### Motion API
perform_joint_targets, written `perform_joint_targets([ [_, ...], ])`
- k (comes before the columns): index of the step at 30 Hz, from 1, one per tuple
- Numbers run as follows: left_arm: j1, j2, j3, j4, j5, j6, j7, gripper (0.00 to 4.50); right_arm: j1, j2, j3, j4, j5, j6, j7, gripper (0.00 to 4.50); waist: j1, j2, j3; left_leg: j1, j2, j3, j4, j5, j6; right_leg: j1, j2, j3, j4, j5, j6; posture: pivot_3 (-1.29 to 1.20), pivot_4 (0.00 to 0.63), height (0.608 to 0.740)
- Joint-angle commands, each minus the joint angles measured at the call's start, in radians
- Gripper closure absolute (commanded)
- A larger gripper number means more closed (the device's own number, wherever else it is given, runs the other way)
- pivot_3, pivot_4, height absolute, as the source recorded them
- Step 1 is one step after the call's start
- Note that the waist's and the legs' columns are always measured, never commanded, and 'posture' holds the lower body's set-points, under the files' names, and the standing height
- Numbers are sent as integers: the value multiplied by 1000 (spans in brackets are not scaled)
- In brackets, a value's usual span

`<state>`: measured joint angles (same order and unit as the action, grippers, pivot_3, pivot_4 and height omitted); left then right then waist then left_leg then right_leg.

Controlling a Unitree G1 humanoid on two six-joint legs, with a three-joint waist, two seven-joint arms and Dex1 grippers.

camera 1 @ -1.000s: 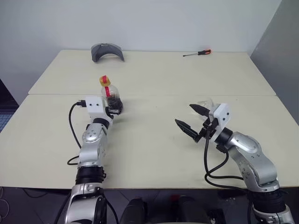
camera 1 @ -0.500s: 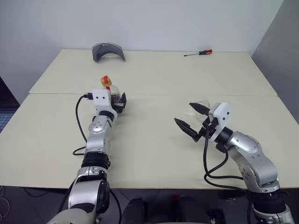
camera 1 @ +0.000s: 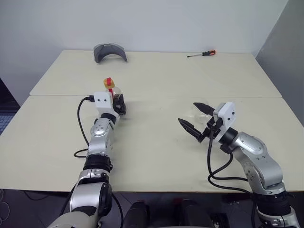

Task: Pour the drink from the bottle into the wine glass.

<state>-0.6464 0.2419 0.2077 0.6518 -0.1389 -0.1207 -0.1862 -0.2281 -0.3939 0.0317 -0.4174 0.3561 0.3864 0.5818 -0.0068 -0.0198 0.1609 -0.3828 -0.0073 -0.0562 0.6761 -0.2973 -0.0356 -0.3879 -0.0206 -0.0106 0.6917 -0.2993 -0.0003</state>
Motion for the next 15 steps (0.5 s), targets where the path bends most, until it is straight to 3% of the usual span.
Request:
perform_joint_targets([
  [1, -2, 14, 1, -43, -5, -5, -8, 2890, -23, -1, -13, -22, 9, -6, -6, 0, 0, 0, 0, 0, 0, 0, 0, 0, 0, 0, 0, 0, 0, 0, 0, 0, 150, 740],
  [9, 55, 21, -51, -232, -39, 142, -125, 3214, -126, -45, -21, 75, -67, 55, -51, 0, 1, 0, 0, 0, 0, 0, 0, 0, -1, 0, 0, 0, 0, 0, 0, 0, 150, 740],
  [15, 82, 66, -123, -446, -134, 363, -328, 3369, -384, -18, -35, 204, 7, 121, -8, 0, -6, 0, 2, 0, 0, 0, 0, 2, -3, -1, 0, 1, 1, 0, 0, 0, 150, 740],
])
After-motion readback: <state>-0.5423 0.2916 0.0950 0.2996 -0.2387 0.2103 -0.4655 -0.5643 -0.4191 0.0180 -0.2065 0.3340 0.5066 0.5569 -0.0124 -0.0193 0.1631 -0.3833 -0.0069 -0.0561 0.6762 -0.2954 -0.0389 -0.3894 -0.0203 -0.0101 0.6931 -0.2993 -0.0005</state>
